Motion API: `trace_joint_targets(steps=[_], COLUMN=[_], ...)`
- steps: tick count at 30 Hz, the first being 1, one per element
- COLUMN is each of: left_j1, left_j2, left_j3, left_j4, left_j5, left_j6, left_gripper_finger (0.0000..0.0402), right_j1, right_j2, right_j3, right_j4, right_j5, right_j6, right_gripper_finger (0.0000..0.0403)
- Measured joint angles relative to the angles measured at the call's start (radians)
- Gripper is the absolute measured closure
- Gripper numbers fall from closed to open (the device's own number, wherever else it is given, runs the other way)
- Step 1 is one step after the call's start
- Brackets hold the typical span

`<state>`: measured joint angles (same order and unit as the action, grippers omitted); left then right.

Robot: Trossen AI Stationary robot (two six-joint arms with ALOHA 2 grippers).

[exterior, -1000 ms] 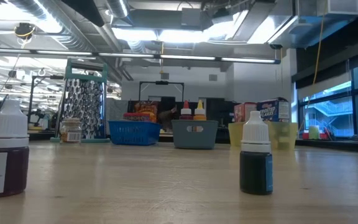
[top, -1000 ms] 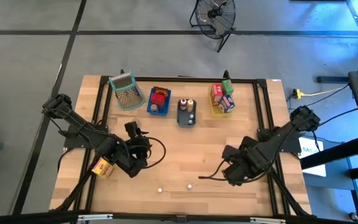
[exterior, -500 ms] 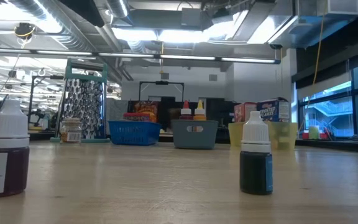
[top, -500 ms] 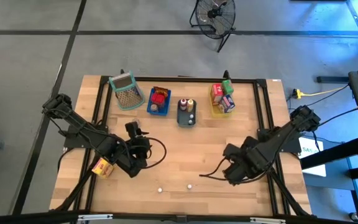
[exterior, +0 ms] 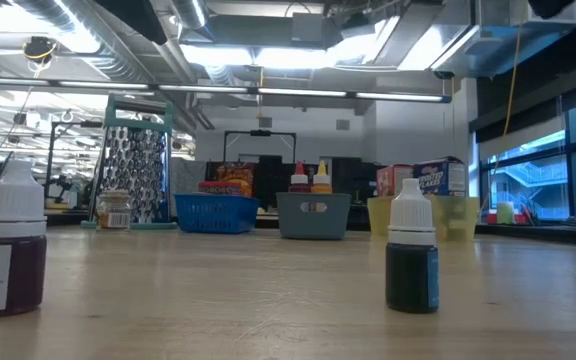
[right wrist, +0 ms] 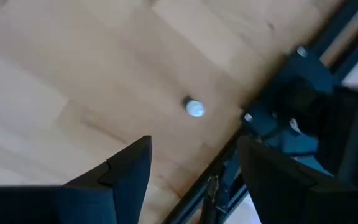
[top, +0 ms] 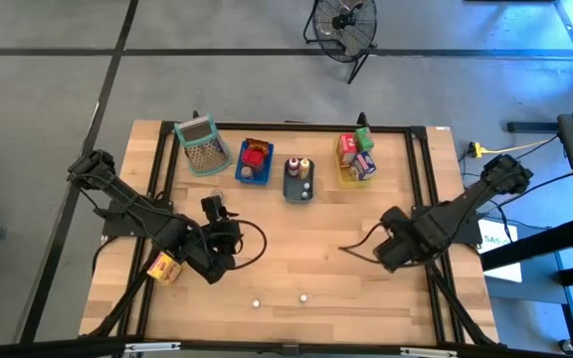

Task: Pick & Place Kitchen Items
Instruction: Put the small black food coloring bottle into the dark green bin

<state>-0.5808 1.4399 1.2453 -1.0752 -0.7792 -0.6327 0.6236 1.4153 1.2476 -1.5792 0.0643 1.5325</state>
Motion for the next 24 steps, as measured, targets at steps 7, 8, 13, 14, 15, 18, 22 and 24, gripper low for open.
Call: trace_joint_targets(steps=[7,8,13,14,15,18,22,24], left_j1=[0.0,0.0,0.0,0.0,0.0,0.0,0.0,0.0], left_j2=[0.0,0.0,0.0,0.0,0.0,0.0,0.0,0.0], left_j3=[0.0,0.0,0.0,0.0,0.0,0.0,0.0,0.0], left_j4=[0.003,0.003,0.003,0.003,0.003,0.003,0.003,0.003], left_j5=[-0.001,0.0,-0.001,-0.001,0.0,-0.001,-0.001,-0.001], left_j6=[0.01,0.01,0.01,0.01,0.01,0.01,0.01,0.01], left_gripper_finger=[0.0148,0.0148,0.0148,0.0148,0.0148,0.0148,0.0148,0.0148], right_j1=[-0.001,-0.001,-0.011,-0.011,-0.011,-0.011,-0.015,-0.019], right_j2=[-0.094,-0.1,-0.107,-0.107,-0.107,-0.111,-0.112,-0.112], right_j3=[-0.15,-0.173,-0.282,-0.299,-0.316,-0.354,-0.39,-0.423], right_j4=[0.074,0.107,0.22,0.215,0.215,0.224,0.288,0.335], right_j5=[-0.002,-0.005,-0.044,-0.06,-0.072,-0.092,-0.09,-0.089], right_j6=[0.193,0.195,0.225,0.241,0.25,0.26,0.26,0.259], right_gripper_finger=[0.0165,0.0165,0.0165,0.0165,0.0165,0.0165,0.0165,0.0165])
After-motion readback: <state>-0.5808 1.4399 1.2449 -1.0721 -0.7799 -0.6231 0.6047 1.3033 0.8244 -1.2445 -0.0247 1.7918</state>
